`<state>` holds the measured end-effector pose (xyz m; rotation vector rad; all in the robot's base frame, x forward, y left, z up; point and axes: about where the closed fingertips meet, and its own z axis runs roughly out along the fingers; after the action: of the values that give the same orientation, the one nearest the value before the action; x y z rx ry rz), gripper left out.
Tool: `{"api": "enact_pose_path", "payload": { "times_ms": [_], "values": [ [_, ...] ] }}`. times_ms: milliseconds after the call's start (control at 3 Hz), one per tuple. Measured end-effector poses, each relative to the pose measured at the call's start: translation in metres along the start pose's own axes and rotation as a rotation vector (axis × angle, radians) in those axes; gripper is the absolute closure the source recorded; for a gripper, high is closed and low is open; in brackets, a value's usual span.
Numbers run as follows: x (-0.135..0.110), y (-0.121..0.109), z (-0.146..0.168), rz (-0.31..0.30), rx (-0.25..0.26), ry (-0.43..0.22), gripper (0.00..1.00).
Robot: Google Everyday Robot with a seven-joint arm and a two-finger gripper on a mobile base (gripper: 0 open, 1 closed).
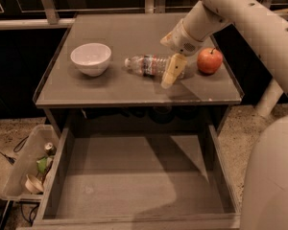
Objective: Place water bottle into top drawer
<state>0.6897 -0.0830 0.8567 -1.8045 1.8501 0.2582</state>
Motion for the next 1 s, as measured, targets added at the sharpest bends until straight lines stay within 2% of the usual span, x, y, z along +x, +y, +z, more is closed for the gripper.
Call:
{"api": "enact_pose_path", "payload": {
  "times_ms": [333, 1000],
  "values": [
    [0.0023, -0.0003, 0.0007, 0.009, -0.003, -0.001, 0.1],
    [0.0023, -0.0003, 0.0008, 0.009, -0.003, -0.001, 0.57]
  ]
}}
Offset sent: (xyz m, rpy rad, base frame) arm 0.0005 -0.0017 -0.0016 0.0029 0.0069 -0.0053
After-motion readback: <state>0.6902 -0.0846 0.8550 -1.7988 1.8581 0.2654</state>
